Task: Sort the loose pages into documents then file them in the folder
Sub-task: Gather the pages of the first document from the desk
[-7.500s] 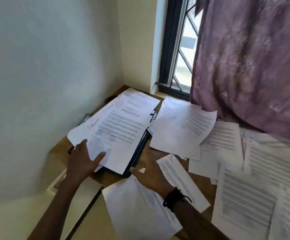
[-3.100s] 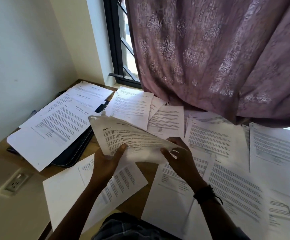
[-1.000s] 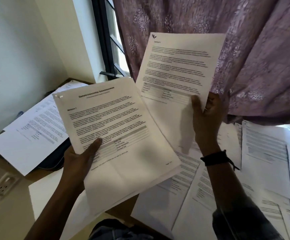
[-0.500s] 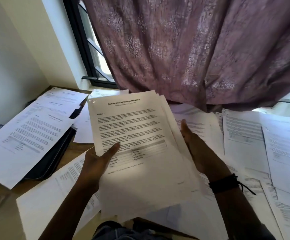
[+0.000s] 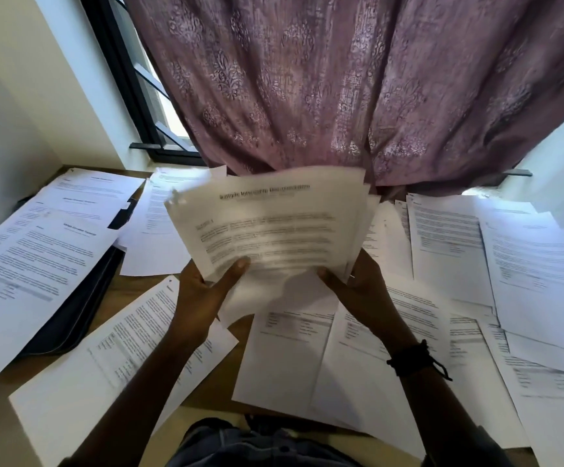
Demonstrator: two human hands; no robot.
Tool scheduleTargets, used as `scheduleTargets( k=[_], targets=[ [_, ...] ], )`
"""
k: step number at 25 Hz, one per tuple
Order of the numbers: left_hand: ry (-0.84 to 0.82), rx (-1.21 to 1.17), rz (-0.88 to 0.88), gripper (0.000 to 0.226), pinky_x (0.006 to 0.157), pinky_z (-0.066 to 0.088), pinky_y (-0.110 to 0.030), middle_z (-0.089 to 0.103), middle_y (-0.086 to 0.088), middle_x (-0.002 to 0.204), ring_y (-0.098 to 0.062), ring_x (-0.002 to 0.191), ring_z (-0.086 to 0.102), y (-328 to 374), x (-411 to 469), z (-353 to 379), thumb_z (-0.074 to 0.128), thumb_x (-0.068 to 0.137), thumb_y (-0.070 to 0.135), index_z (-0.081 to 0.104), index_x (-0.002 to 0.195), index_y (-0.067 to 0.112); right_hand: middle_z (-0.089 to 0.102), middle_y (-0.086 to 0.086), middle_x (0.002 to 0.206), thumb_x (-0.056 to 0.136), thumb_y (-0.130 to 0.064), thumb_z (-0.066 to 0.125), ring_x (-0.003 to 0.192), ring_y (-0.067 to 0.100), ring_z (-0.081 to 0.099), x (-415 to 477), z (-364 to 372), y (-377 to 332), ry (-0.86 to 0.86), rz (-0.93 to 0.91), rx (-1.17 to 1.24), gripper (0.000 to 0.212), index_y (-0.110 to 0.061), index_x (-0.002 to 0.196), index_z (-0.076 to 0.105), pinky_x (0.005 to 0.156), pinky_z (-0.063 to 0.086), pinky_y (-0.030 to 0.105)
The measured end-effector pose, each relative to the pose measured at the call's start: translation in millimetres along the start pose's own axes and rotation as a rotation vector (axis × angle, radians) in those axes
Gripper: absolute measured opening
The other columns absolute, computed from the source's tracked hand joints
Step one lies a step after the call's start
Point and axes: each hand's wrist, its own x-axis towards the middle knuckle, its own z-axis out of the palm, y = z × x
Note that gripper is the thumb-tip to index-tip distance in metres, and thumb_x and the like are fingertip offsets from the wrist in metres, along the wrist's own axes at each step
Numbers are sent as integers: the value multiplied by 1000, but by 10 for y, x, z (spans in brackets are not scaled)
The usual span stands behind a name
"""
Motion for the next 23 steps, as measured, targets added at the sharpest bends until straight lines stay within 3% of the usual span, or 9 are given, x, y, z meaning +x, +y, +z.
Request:
scheduleTargets(
  k=[3,8,10,13,15,17,18,21,23],
  targets=[
    [-7,38,-62,45,66,59,-24,70,4,113,-17,96,70,-112,9,48,70,78,36,60,121,27,60,-8,126,89,-6,65,116,10,58,-54,76,232,-21,49,-47,50,-21,133,46,91,56,30],
    [22,57,-37,31,71,58,-27,74,6,103,-15,91,72,-71,4,-4,69,85,29,66,115,22,66,-14,113,92,2,58,104,4,64,-29,60,134,-32,64,-37,39,-27,118,58,84,54,19],
    [-39,30,-4,26,70,58,-21,75,9,103,-11,93,72,-3,17,-70,67,88,21,67,114,21,71,-8,111,91,3,60,102,11,68,7,-21,68,-125,110,124,37,-27,112,62,85,57,27],
    [-63,47,13,23,70,57,-18,75,14,102,-8,93,72,20,7,-77,65,90,17,67,112,24,71,4,114,91,-10,65,100,20,70,178,-190,123,-289,221,108,28,-13,118,63,80,57,30],
    [10,39,-4,22,75,59,-29,75,8,104,-13,93,73,-7,-18,-72,66,90,21,68,112,24,69,11,116,89,-25,69,98,21,68,406,-328,313,-79,328,-27,39,-8,122,59,84,56,36],
    [76,44,-14,23,78,58,-38,75,4,105,-17,92,73,-40,-63,-70,66,90,26,68,112,25,65,13,124,85,-37,72,111,25,62,650,-545,611,187,412,-332,58,-5,130,53,97,48,38],
    [108,60,-18,25,78,58,-39,74,3,106,-18,92,72,-51,-89,-63,67,89,28,68,114,25,60,15,129,82,-40,74,119,28,57,764,-662,748,236,461,-448,67,-3,133,49,101,44,37],
    [203,86,-63,30,79,59,-40,73,2,107,-17,92,71,-67,-149,-76,69,87,30,68,116,21,51,20,135,66,-52,82,127,37,47,1041,-878,1053,157,629,-652,91,-3,135,46,105,41,43],
    [240,77,-74,26,79,59,-41,74,3,105,-17,90,72,-63,-198,-83,70,87,29,70,112,22,57,17,128,50,-62,84,120,37,53,1178,-949,1180,87,668,-693,100,-8,128,54,101,46,46]
  ],
)
